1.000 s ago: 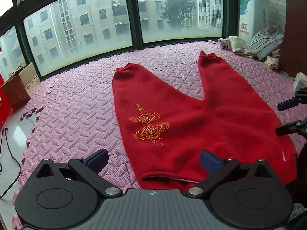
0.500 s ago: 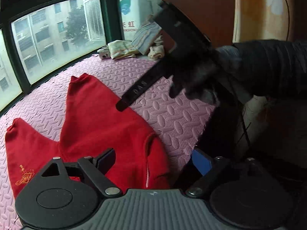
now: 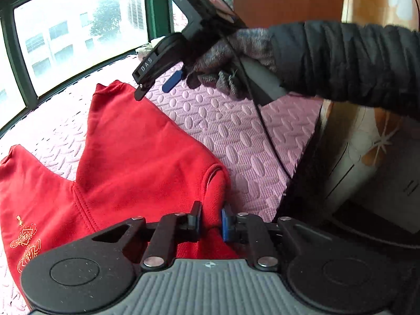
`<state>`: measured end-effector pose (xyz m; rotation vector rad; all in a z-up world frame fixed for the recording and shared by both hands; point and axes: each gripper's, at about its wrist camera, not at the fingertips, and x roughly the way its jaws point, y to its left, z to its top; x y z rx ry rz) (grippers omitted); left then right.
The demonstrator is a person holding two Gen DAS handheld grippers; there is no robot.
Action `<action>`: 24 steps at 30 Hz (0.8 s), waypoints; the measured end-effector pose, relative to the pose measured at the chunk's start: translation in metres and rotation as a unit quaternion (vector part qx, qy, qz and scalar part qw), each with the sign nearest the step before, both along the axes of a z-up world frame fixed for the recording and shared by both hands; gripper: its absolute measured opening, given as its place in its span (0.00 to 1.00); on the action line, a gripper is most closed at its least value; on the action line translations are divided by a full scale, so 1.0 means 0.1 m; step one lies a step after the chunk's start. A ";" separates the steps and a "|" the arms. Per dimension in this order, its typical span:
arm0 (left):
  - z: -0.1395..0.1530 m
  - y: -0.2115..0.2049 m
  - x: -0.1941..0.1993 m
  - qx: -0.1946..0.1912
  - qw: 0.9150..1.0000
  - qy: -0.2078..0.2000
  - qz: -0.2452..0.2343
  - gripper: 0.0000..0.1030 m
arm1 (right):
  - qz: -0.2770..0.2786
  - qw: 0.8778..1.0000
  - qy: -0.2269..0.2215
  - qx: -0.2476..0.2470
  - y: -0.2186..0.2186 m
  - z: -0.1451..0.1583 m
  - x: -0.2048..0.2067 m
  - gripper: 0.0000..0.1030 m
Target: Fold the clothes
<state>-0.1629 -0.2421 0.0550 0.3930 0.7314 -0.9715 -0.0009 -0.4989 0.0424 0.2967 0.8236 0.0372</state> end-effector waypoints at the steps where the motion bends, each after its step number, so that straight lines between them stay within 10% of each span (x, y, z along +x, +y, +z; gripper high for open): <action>1: 0.04 0.05 0.03 -0.011 1.000 0.004 0.006 0.15 | -0.006 1.000 0.004 0.003 -0.01 -0.03 0.09 0.52; 9: 0.27 0.38 0.25 -0.083 0.994 0.044 0.049 0.14 | -0.049 0.998 0.019 0.023 -0.09 -0.22 0.59 0.43; 14: 0.34 0.56 0.35 -0.118 0.989 0.060 0.070 0.13 | -0.069 0.997 0.023 0.012 -0.07 -0.18 0.73 0.12; 24: 0.40 1.18 0.42 -0.200 0.962 0.092 0.159 0.12 | -0.057 0.998 -0.019 0.015 0.36 0.27 1.04 0.09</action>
